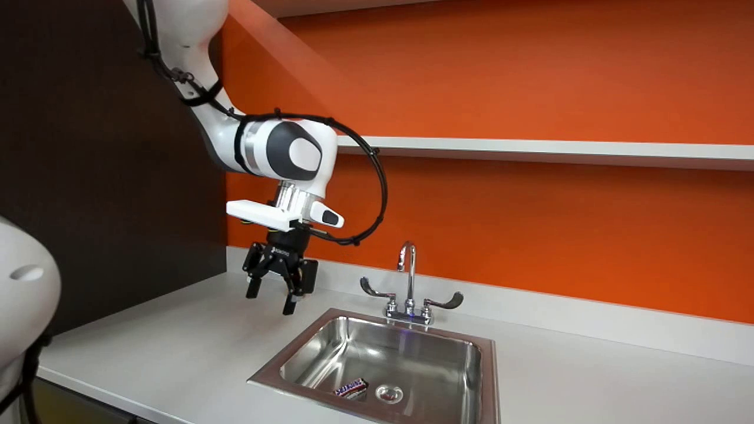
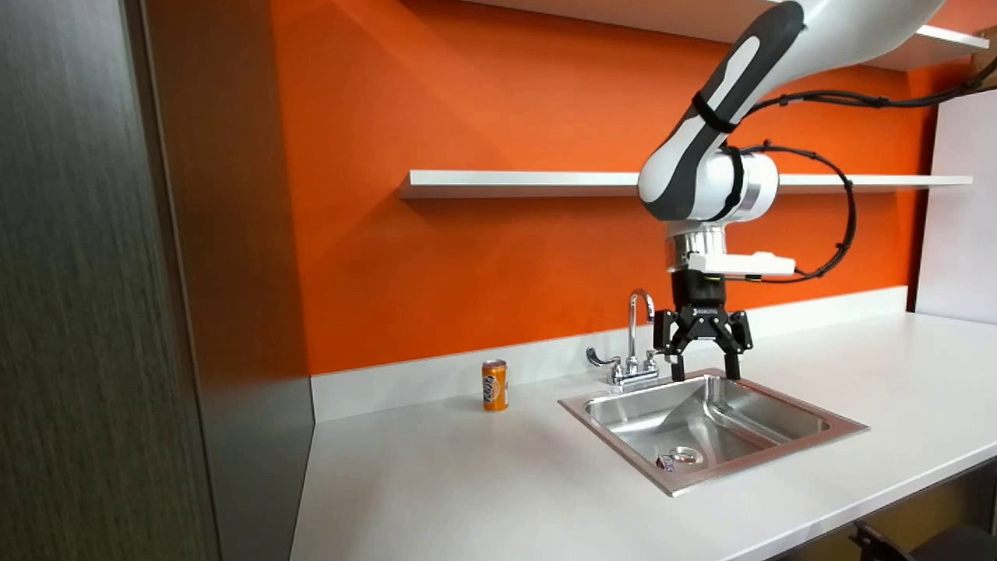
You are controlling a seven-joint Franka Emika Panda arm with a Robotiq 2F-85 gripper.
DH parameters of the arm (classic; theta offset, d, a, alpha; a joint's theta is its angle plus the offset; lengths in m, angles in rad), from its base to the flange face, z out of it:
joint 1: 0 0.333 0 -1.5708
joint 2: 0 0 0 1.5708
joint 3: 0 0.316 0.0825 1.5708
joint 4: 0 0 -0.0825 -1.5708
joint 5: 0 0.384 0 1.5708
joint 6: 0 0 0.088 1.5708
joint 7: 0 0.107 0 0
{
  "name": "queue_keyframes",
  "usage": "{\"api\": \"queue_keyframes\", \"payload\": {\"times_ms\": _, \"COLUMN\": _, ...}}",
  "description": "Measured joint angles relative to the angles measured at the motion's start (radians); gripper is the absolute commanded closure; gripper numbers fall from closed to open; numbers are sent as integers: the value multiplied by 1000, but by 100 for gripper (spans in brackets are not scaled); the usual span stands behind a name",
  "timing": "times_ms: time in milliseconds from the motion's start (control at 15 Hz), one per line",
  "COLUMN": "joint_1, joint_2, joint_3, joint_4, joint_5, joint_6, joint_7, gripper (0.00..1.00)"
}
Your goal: Move the snickers bar to the sink
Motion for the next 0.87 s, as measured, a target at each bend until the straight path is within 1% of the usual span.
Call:
{"api": "queue_keyframes", "payload": {"times_ms": 200, "joint_1": 3, "joint_2": -58, "joint_3": 0, "joint_4": -31, "joint_5": -13, "joint_6": -25, "joint_7": -1, "gripper": 0}}
{"api": "queue_keyframes", "payload": {"times_ms": 867, "joint_1": 3, "joint_2": -63, "joint_3": 0, "joint_4": -38, "joint_5": -14, "joint_6": -25, "joint_7": -3, "gripper": 0}}
